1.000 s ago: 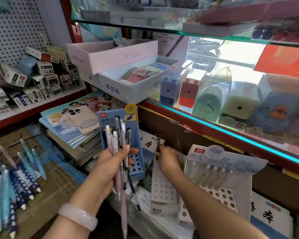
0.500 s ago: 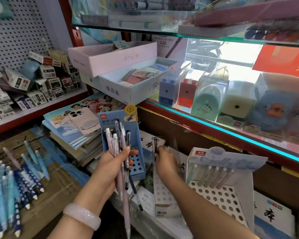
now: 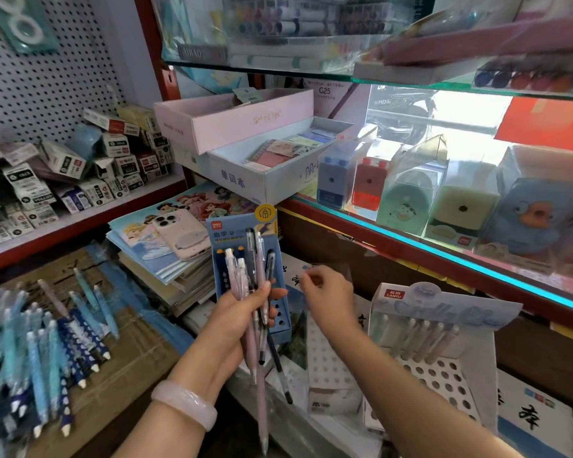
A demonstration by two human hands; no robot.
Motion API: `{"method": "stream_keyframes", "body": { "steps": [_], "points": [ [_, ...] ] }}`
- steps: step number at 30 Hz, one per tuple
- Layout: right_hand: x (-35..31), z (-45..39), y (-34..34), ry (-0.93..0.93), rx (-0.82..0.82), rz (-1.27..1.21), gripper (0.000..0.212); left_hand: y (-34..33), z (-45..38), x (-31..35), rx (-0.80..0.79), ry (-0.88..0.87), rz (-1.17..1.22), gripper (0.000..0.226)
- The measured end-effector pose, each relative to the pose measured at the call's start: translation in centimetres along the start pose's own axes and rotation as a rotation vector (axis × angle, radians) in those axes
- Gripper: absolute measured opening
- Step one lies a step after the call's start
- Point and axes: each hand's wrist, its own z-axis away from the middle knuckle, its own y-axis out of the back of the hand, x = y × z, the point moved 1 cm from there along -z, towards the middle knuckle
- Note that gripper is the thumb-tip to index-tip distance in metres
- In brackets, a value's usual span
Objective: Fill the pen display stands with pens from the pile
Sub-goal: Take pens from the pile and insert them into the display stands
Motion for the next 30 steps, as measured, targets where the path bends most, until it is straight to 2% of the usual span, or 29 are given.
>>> {"method": "stream_keyframes", "body": {
  "steps": [2,3,7,11,15,16,18,21,25,30],
  "points": [
    [-1.7,0.7,-0.3,-0.034,-0.252,-0.206,0.024,-0.1,0.1,-0.1,-0.004,0.007,-0.015,0.013],
    [-2.1,0.9,-0.4,-0.063,-0.324,-0.257,0.024,-0.1,0.2,-0.1,-0.002,0.011,-0.011,0.013],
    [-2.4,1.2,-0.4,-0.153,-0.406,-0.369,0.015,-0.3,0.4,0.0,-0.003,0.036,0.021,0.012],
    [-3.3,1.0,1.3,-0.169,-0.28,-0.492,0.016,-0.4,0.1,-0.1,0.077,0.084,0.139,0.009],
    [-4.7,0.6,3.8,-0.016,-0.087,-0.491,0.011,0.5,-0.5,-0.7,0.187,0.091,0.17,0.011],
    [-4.9,0.5,4.4,0.048,-0.007,-0.419,0.009,0.6,-0.5,-0.8,0.192,0.089,0.164,0.014],
    [-4.7,0.3,5.2,0.205,0.151,-0.109,0.008,0.6,-0.3,-0.8,0.192,0.078,0.143,0.01],
    [-3.5,0.5,5.3,0.298,0.243,0.223,0.014,0.3,-0.3,-0.5,0.169,0.056,0.151,0.005],
    [-2.2,0.3,3.6,0.17,0.161,0.466,0.021,0.5,-0.6,-0.7,0.166,0.039,0.142,0.002],
    [-0.2,-0.6,2.0,-0.06,0.096,0.473,0.021,0.7,-1.1,-0.9,0.179,0.034,0.175,0.01]
  ]
}}
